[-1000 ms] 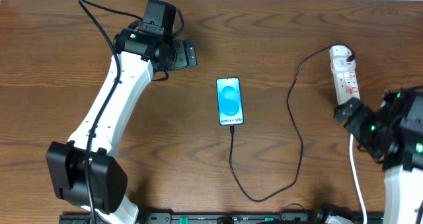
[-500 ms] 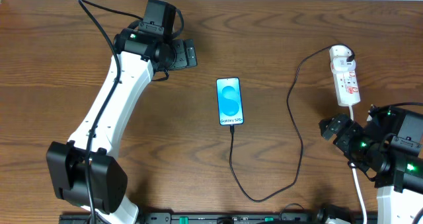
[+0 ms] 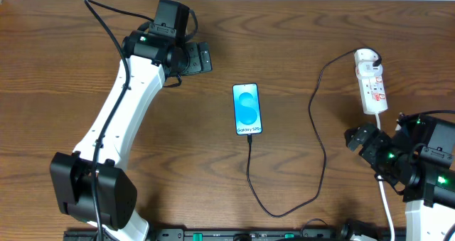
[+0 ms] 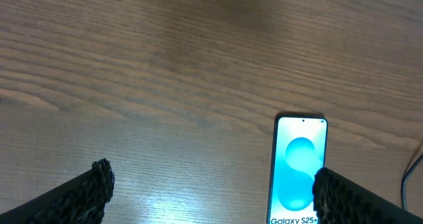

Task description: Plug charger to phone and switch on socket

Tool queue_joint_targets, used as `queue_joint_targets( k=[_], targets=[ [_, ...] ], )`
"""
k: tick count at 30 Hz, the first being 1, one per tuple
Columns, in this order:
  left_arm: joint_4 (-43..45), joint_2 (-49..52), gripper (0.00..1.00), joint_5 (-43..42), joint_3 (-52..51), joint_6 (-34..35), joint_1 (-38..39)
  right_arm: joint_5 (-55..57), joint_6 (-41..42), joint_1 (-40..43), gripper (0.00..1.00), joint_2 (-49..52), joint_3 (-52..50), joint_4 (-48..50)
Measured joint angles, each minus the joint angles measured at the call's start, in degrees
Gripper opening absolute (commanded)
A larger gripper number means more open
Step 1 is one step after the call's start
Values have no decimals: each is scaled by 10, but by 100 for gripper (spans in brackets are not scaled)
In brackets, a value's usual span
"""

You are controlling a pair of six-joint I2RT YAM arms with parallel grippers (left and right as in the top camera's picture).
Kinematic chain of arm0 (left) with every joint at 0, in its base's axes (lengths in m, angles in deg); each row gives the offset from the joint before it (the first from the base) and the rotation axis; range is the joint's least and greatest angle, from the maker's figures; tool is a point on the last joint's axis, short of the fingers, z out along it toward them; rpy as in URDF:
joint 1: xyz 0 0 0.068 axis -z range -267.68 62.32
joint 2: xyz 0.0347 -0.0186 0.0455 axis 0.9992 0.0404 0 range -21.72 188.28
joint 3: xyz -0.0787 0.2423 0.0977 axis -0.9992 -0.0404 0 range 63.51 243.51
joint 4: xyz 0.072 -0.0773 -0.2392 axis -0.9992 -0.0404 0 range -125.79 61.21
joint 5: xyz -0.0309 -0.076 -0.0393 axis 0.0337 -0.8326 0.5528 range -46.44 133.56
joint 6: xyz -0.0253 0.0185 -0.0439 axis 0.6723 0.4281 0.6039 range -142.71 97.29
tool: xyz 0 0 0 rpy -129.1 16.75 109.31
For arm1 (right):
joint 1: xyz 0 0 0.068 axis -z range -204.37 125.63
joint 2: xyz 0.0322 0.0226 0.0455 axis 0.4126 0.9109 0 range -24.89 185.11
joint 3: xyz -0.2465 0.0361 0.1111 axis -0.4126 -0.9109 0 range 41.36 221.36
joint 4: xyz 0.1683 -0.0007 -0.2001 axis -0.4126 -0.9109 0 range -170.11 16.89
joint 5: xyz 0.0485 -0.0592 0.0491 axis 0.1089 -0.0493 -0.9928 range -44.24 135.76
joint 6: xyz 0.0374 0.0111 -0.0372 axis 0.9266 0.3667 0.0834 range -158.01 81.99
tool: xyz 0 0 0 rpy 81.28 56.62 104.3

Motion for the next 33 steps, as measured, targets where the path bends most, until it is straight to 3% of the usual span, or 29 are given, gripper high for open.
queue_joint_targets(
  k=[9,19,25,33],
  targets=[
    [0,0,98,0,0,0,0,11,-82,-10,99,-7,-15,29],
    [0,0,98,0,0,0,0,-35,-206,-96,99,-131,-155,234],
    [0,0,98,0,0,0,0,-40,-226,-141,99,-225,-246,361],
    [0,0,98,0,0,0,0,-8,-235,-188,99,-346,-337,449]
  ],
)
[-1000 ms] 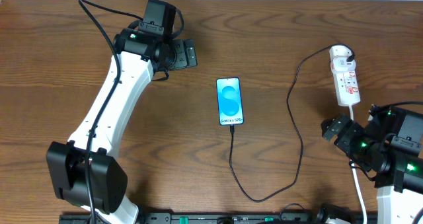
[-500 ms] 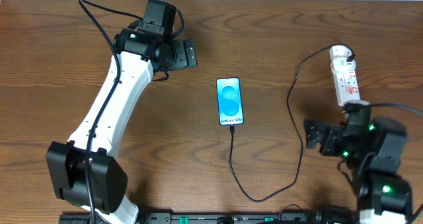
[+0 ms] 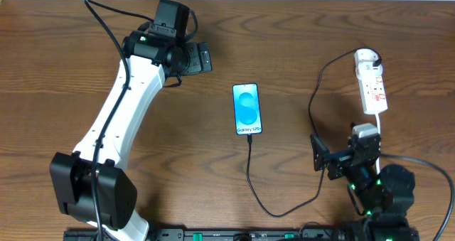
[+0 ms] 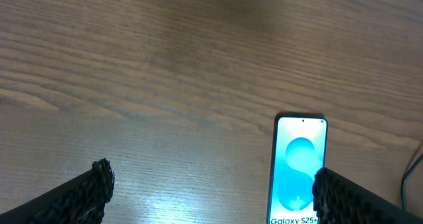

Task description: Plug charger to phone and switch on socket

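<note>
The phone (image 3: 247, 109) lies face up in the middle of the table, its screen lit blue; it also shows in the left wrist view (image 4: 299, 168). A black charger cable (image 3: 249, 156) enters the phone's near end, loops toward the front edge and runs up to the white power strip (image 3: 372, 87) at the far right. My left gripper (image 3: 197, 59) hovers far left of the phone, open and empty (image 4: 211, 184). My right gripper (image 3: 318, 154) sits near the front right, below the strip and beside the cable; its jaws are too small to judge.
The strip's white cord (image 3: 384, 191) runs down toward the front edge past my right arm. The cable's loop (image 3: 281, 214) lies on the wood in front of the phone. Bare wooden table (image 3: 57, 92) spreads to the left.
My right arm has drawn back from just below the power strip's near end to a lower spot near the front edge, its gripper now pointing left. The left arm, phone and cable are unchanged.
</note>
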Tool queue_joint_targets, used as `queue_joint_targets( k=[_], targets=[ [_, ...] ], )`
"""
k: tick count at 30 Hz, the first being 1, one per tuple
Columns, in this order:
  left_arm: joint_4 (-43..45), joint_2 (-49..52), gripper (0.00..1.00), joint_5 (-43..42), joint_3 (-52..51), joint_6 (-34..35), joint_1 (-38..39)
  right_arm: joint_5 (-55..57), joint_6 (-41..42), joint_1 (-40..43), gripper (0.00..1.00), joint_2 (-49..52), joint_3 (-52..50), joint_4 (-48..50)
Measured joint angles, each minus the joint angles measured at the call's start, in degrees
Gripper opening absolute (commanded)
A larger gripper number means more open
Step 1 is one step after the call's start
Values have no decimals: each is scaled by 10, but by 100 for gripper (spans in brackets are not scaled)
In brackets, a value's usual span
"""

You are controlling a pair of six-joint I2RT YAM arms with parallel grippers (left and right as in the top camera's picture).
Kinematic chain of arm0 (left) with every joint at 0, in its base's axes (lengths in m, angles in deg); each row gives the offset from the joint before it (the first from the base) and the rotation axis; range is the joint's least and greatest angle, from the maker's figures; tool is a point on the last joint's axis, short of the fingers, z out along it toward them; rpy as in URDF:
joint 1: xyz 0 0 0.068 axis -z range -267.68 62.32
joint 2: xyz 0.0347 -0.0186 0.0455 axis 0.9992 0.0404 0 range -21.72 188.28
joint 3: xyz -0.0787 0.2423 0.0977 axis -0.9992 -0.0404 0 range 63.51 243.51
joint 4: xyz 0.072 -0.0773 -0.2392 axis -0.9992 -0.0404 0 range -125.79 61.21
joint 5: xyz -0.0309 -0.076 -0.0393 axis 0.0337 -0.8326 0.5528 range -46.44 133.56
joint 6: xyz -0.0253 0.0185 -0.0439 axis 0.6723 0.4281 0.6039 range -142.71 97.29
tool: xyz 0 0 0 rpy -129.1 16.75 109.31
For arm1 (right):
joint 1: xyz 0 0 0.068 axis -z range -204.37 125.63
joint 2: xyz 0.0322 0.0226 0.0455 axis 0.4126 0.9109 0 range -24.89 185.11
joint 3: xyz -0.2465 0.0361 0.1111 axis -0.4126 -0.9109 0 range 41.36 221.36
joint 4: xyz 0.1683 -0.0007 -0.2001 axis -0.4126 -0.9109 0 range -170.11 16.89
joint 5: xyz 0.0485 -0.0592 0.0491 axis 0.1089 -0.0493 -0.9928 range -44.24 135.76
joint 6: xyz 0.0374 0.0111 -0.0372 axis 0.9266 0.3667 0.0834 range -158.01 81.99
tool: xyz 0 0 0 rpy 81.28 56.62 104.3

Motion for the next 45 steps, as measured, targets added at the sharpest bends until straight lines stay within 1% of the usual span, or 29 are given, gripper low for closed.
queue_joint_targets(
  k=[7,13,17,26,30,34,45],
  targets=[
    [0,0,98,0,0,0,0,19,-2,-3,99,-64,-68,75],
    [0,0,98,0,0,0,0,43,-2,-3,99,-90,-119,146],
    [0,0,98,0,0,0,0,53,-2,-3,99,-108,-142,173],
    [0,0,98,0,0,0,0,105,-2,-32,99,-158,-171,182],
    [0,0,98,0,0,0,0,125,-2,-37,99,-159,-176,175],
    [0,0,98,0,0,0,0,140,-2,-33,99,-160,-177,142],
    [0,0,98,0,0,0,0,148,-2,-26,99,-160,-177,141]
  ],
)
